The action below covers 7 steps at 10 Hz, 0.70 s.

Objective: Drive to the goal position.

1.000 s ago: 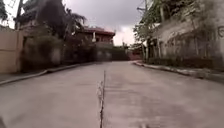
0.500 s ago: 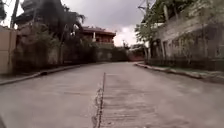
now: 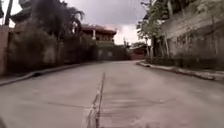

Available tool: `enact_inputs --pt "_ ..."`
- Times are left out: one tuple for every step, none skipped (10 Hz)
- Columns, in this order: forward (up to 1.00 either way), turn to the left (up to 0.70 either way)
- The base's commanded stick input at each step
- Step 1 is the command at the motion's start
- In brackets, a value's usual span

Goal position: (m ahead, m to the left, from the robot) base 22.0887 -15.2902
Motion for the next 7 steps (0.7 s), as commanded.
enact_inputs --pt "1.0 0.0" --pt "1.0 0.0" --pt "1.0 0.0" --pt "1.0 0.0" --pt "1.0 0.0" --pt "1.0 0.0" --pt "1.0 0.0"
